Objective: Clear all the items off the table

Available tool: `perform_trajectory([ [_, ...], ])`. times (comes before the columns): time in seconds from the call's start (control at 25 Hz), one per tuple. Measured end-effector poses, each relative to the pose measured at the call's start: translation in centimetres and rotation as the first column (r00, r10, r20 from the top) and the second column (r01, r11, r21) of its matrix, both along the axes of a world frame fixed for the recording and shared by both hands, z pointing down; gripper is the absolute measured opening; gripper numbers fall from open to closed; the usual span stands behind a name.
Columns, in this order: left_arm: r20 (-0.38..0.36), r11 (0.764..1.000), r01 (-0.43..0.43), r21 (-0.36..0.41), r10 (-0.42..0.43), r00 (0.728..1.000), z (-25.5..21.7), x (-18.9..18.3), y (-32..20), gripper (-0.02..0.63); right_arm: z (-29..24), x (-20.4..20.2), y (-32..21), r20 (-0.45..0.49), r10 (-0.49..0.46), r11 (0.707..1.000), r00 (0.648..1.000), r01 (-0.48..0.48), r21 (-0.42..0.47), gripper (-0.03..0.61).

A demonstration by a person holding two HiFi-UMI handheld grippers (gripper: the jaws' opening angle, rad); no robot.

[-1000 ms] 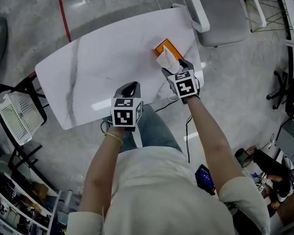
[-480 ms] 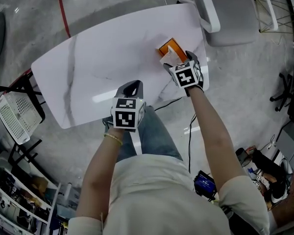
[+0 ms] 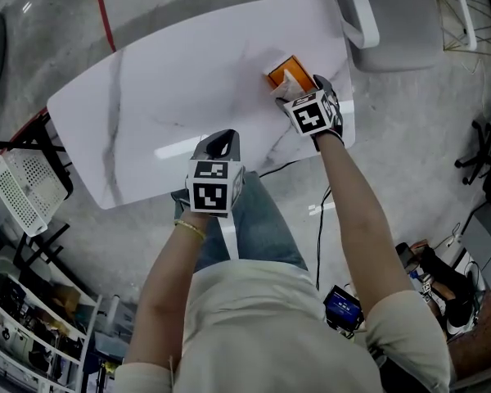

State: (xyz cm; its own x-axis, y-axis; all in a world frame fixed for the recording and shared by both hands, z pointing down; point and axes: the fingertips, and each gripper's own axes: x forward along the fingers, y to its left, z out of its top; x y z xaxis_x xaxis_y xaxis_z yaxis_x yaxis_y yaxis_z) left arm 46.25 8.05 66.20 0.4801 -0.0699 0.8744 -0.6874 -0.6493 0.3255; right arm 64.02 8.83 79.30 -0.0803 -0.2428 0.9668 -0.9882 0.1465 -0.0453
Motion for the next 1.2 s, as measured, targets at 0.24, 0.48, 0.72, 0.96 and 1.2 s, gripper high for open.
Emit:
perform_trajectory([
  [0.24,-0.002,1.0,-0.003,-0.008,0.003,1.0,0.2,0.2,0.8,0.009,0.6,0.1,0.0,-0.01,-0.009,1.0,1.0,0.009,-0.001,0.5],
  [0.48,0.0,1.0,-0.008,-0.009,0.008,1.0,0.2,-0.2,1.4,0.009,0.4,0.3,0.0,-0.026,-0.04,0.999,0.999,0.04,0.001,0.417],
  [0.72,0.003,1.0,0.006,0.001,-0.006,1.0,-0.2,-1.1,1.6,0.009,-0.6,0.5,0.4,-0.047,-0.051,0.998,0.998,0.052,0.018,0.299],
  [0.96,-0.007,1.0,0.019,0.015,-0.019,1.0,-1.3,-1.7,1.6,0.009,-1.4,0.4,1.8,-0.074,-0.051,0.999,0.996,0.05,-0.014,0.261],
  [1.2,-0.021,0.999,0.022,0.023,-0.022,1.0,-2.0,-2.6,1.0,0.009,-2.9,-1.0,2.1,-0.06,-0.011,1.0,0.998,0.011,0.001,0.259],
])
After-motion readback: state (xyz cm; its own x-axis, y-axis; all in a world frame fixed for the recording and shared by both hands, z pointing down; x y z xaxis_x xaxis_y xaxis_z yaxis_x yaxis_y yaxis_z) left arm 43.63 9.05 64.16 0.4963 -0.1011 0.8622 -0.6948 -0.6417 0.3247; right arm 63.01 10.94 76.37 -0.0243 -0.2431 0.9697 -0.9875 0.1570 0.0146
